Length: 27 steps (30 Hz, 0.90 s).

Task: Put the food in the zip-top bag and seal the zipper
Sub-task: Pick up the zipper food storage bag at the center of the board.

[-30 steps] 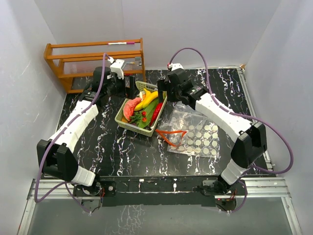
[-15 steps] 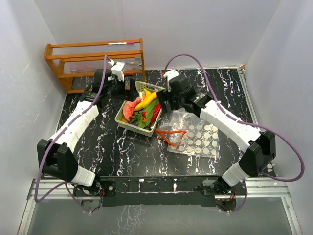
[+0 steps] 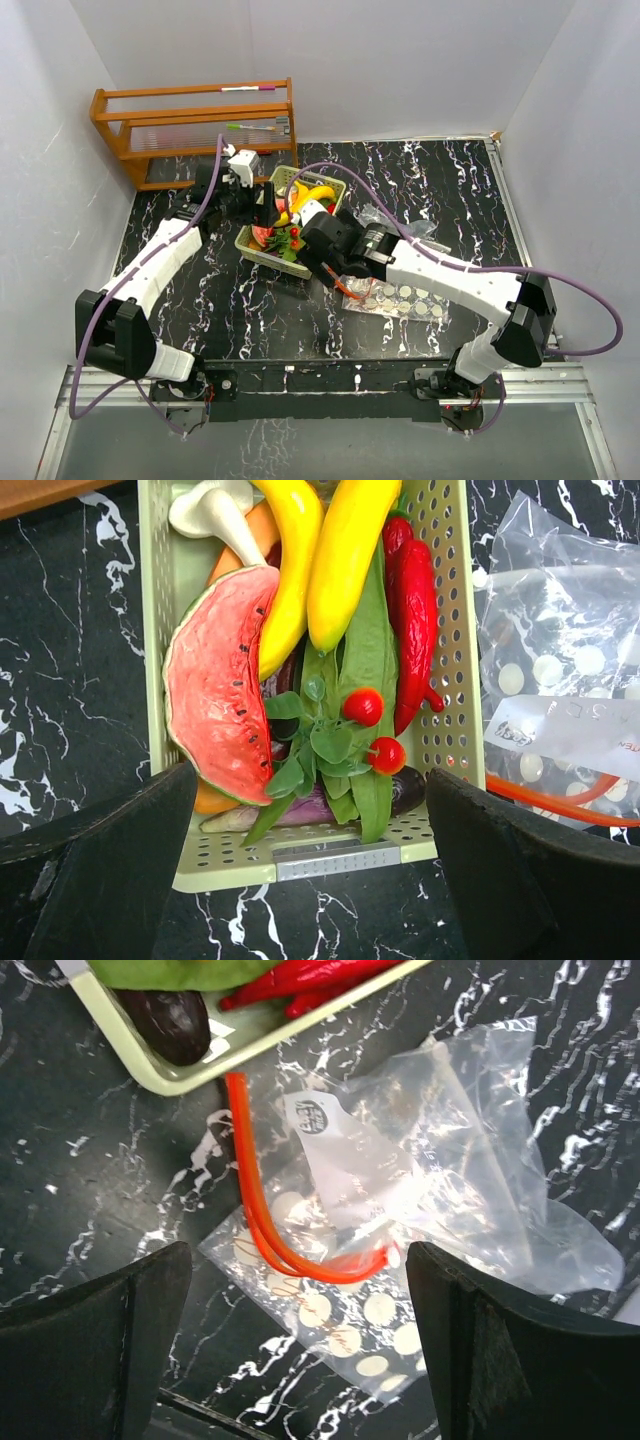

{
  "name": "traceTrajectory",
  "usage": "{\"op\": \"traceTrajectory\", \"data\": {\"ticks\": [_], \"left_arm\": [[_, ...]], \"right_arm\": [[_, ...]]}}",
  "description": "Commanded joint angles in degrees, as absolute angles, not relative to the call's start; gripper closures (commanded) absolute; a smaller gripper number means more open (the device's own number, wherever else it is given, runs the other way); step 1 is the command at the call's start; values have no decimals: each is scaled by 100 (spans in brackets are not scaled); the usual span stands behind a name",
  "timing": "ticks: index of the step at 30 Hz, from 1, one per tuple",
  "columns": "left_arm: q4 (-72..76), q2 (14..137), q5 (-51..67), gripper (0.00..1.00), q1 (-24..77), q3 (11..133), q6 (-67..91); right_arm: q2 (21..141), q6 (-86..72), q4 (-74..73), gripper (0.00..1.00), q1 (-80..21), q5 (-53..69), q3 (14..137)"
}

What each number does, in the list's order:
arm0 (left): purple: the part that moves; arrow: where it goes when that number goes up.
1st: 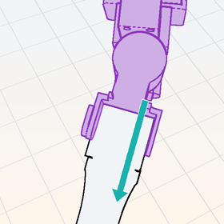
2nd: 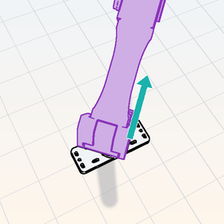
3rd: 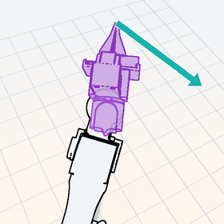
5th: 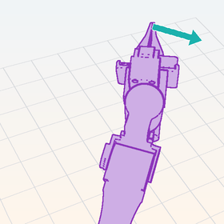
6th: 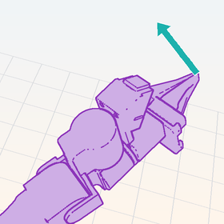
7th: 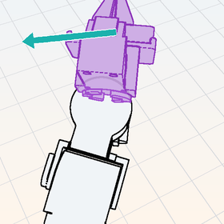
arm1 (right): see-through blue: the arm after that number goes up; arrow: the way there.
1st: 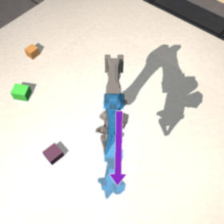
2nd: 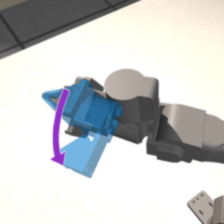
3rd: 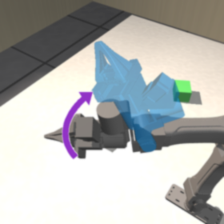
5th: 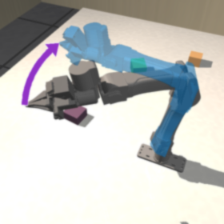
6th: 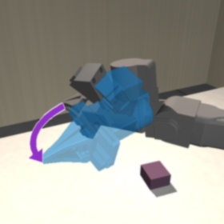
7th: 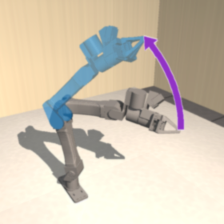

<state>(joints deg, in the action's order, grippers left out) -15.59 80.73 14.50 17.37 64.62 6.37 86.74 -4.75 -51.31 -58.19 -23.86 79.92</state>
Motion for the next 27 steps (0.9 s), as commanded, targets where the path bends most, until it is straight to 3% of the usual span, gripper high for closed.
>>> {"op": "traceTrajectory", "data": {"ticks": [1, 18, 27], "left_arm": [[-1524, 7684, 1410, 3, 1736, 6425, 550], [-1346, 7475, 1240, 3, 1731, 6089, 544], [-1262, 7465, 1188, 3, 1731, 6004, 571]], "right_arm": [[8840, -269, -5351, 8, -6141, -3381, 8064], [8826, 797, -4669, 8, -6370, -3908, 7125], [8611, 1578, -3108, 19, -6364, -4635, 6363]]}}
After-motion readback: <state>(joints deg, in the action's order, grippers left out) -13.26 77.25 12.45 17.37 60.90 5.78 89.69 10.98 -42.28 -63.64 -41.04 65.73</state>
